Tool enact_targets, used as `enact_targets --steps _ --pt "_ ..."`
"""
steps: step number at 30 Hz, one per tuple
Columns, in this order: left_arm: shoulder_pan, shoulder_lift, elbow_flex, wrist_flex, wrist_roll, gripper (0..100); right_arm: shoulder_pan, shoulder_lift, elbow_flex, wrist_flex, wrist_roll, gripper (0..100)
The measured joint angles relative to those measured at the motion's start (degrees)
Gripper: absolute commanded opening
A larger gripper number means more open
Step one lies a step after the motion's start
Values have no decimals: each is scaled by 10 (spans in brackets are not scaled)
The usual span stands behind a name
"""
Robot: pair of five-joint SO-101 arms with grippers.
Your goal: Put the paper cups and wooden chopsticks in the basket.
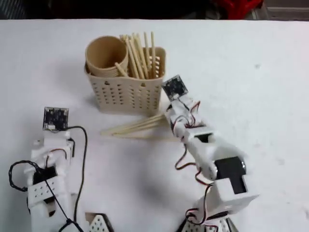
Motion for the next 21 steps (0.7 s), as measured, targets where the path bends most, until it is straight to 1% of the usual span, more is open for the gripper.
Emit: enact_targets --steps 4,8,10,21 --pt "0 0 0 0 0 203 8 -11 -3 59 7 79" --pt "0 0 0 0 0 203 11 -60 -11 190 81 79" --pt "0 0 0 0 0 203 10 -78 -16 252 103 79" --pt "0 0 0 0 0 203 6 -157 -17 485 115 79"
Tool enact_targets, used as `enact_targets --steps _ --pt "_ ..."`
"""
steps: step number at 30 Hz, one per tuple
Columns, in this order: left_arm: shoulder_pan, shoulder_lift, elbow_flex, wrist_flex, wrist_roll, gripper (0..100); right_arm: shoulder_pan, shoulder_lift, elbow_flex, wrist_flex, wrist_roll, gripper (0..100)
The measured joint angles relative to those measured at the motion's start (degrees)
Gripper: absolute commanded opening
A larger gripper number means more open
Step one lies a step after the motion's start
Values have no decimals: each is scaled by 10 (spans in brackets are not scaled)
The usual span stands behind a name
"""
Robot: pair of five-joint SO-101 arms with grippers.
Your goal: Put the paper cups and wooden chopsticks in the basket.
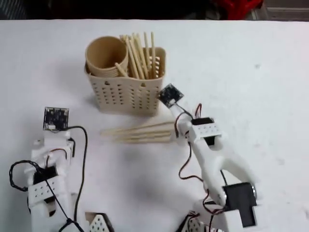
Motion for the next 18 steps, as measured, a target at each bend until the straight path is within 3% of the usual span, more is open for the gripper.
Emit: enact_targets --steps 9,13,18 --pt "0 0 0 0 0 203 11 -127 33 41 -12 56" --pt "0 0 0 0 0 203 12 -209 36 1 -80 67" --pt "0 0 0 0 0 203 -18 -195 37 -91 -113 63"
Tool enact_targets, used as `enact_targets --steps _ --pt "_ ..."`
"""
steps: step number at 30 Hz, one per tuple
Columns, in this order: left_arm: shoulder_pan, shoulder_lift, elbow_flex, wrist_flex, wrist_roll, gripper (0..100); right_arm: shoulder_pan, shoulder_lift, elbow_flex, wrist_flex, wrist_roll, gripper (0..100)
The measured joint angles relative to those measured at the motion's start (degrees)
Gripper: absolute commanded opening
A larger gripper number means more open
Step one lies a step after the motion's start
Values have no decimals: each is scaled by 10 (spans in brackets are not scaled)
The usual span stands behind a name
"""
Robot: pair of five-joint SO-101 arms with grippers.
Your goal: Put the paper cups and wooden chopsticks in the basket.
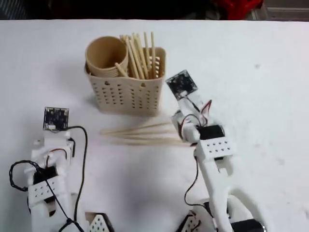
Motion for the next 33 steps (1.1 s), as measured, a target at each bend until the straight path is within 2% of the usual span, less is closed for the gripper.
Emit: enact_targets --steps 6,10,14,22,25,33 --pt "0 0 0 0 0 203 -11 149 -18 -108 -2 63" --pt "0 0 0 0 0 203 -12 246 -59 -125 -4 63" --pt "0 0 0 0 0 203 -12 280 -84 -118 -4 62" --pt "0 0 0 0 0 203 -12 216 -84 57 -4 47" --pt "0 0 0 0 0 203 -19 196 -40 78 -3 17" --pt "0 0 0 0 0 203 -17 105 17 90 -18 19"
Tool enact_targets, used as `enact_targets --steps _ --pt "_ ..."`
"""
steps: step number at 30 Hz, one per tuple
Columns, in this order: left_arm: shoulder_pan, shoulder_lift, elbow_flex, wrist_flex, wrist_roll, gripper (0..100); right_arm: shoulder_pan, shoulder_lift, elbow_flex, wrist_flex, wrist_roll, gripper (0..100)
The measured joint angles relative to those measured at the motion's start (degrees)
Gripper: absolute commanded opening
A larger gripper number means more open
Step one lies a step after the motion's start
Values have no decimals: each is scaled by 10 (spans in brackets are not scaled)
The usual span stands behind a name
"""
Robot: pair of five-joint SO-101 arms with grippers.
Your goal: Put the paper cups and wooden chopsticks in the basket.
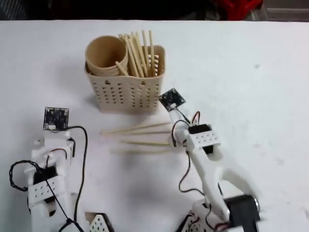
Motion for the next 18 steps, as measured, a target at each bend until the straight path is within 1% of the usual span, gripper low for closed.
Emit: enact_targets --steps 4,7,8,12,14,18 --pt "0 0 0 0 0 203 3 -53 16 0 -32 21" --pt "0 0 0 0 0 203 23 -75 18 -13 -47 18" --pt "0 0 0 0 0 203 33 -77 18 -25 -64 18" --pt "0 0 0 0 0 203 60 -71 18 -90 -156 21" --pt "0 0 0 0 0 203 57 -49 18 -134 -173 21" --pt "0 0 0 0 0 203 39 14 18 -236 -177 21"
